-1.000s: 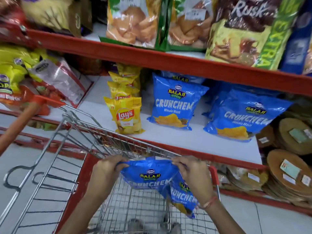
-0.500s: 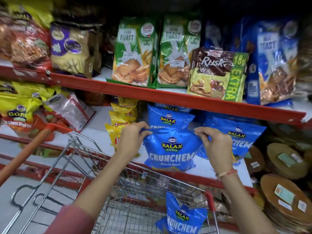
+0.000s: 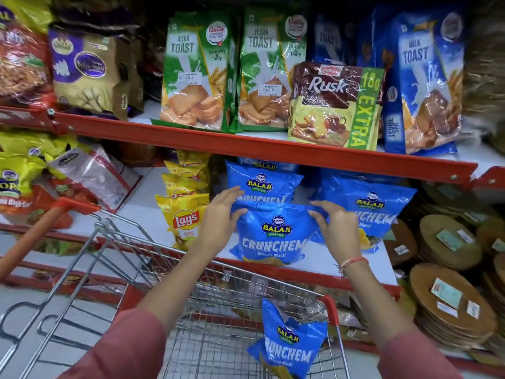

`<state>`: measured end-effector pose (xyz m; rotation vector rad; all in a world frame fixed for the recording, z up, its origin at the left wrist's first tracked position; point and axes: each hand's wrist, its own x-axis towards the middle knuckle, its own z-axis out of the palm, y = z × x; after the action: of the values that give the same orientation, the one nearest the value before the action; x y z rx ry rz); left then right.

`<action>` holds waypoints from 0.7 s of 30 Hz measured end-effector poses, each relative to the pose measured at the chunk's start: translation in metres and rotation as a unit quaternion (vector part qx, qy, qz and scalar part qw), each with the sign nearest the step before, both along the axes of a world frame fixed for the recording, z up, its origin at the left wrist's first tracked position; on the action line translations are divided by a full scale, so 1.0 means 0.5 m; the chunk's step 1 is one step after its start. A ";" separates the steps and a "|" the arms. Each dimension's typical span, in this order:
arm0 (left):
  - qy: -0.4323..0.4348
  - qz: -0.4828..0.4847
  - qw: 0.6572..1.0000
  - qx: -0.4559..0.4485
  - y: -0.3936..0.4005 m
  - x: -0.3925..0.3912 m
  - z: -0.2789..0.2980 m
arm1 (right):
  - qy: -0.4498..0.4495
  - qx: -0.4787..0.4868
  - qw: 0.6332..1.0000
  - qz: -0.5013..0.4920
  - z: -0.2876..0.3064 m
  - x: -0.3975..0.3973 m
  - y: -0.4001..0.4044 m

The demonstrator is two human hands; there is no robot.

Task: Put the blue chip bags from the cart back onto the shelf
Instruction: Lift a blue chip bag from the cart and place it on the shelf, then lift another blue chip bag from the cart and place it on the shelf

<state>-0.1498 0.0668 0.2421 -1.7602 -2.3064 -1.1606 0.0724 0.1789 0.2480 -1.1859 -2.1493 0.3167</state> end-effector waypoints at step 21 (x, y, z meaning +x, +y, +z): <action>0.131 -0.224 0.834 -0.486 -0.003 0.257 -0.464 | -0.447 -0.269 0.842 0.140 -0.466 0.182 -0.112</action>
<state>-0.0215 0.0653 0.0099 -2.5988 -2.5282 0.4565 0.1635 0.1226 0.0153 -1.5113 -3.2157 0.6136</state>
